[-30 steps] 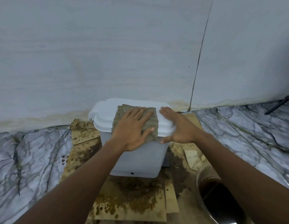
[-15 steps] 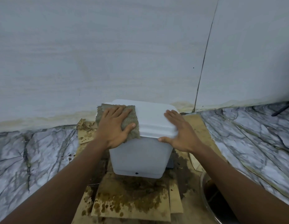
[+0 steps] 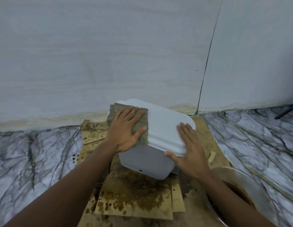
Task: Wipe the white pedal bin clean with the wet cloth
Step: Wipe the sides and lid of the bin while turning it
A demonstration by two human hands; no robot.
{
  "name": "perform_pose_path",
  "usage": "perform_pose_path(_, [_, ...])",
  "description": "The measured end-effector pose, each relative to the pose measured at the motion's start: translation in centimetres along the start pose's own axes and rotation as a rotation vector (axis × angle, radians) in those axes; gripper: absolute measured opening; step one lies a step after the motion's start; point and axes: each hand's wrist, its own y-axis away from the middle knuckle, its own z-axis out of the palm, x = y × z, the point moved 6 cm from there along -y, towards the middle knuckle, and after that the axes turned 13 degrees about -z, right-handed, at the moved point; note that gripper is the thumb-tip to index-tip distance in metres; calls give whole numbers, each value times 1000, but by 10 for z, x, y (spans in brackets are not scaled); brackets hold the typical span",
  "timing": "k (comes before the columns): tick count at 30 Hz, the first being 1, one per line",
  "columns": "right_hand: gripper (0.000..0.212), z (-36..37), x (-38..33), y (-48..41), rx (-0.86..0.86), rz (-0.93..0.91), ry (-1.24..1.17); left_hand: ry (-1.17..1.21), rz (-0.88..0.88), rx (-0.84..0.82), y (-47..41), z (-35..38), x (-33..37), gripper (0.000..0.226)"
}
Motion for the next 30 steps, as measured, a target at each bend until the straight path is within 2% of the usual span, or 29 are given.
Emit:
perform_pose_path(4, [103,5,21,-31,-162,-4,-5,13,-91,-49,-20,17,-8,74])
perform_pose_path(8, [100,1,46,-62,-334,-96,-36,78,-125,-57,-39,27,-20,72])
perform_pose_path(13, [93,13,53,-100,-345,-135,-42,149,-179,-41,-75,27,-37,61])
perform_pose_path(19, [87,37,-14,-138,-350,-88,40,310,-288,-15,-104,11,-94,56])
perform_pose_path(24, [88,53,-98,-108,-378,-196,212,354,-334,-14,-78,-1,-124,42])
perform_pose_path(30, [93,44,-103,-68,-516,-391,175,214,-287,-114,-33,-5,-107,64])
